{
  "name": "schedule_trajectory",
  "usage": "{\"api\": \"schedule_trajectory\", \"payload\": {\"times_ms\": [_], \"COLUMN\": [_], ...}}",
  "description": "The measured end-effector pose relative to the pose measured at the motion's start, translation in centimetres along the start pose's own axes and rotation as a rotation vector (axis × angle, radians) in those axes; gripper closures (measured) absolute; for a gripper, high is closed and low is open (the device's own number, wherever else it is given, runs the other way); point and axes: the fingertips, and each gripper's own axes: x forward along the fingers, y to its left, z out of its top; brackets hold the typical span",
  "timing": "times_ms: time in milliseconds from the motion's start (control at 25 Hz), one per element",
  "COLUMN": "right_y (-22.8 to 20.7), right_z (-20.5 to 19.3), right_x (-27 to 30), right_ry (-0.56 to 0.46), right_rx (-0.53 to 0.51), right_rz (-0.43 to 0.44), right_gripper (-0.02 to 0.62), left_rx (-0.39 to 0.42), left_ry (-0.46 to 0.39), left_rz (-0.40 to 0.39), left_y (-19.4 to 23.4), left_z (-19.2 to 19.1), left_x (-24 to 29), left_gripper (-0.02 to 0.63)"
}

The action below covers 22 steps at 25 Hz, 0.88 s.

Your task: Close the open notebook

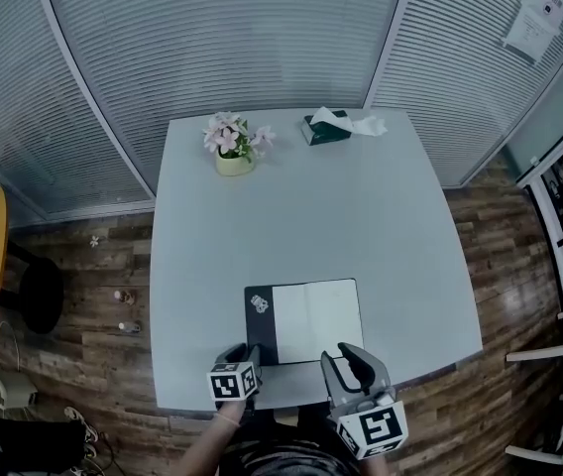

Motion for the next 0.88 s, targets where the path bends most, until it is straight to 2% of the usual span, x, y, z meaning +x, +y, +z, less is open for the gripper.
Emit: {"api": "schedule_trajectory", "payload": {"times_ms": [360,560,760,880], "right_y": [-0.4,-0.8,-0.8,-0.7], "right_z": [0.0,0.2,0.5,0.8], "right_x": [-0.2,-0.2,-0.1,0.1], "right_ry": [-0.008,-0.012,-0.023,-0.027], "right_rx": [0.013,0.011,0.012,0.008], "right_rz": [0.02,0.031,0.049,0.071], "right_gripper": [0.483,0.482,0.48,0.48], "left_rx": [-0.099,-0.217,-0.206,-0.168], "left_ry": [-0.009,-0.031,-0.074,-0.101], "left_rz": [-0.023,-0.081,-0.095,-0.108], "left_y": [-0.2,-0.7,-1.7,-2.7], "left_z": [0.5,0.6,1.3,2.1], "left_x": [-0.1,-0.8,-2.3,-3.2], "left_gripper": [0.497,0.497,0.497,0.497]}}
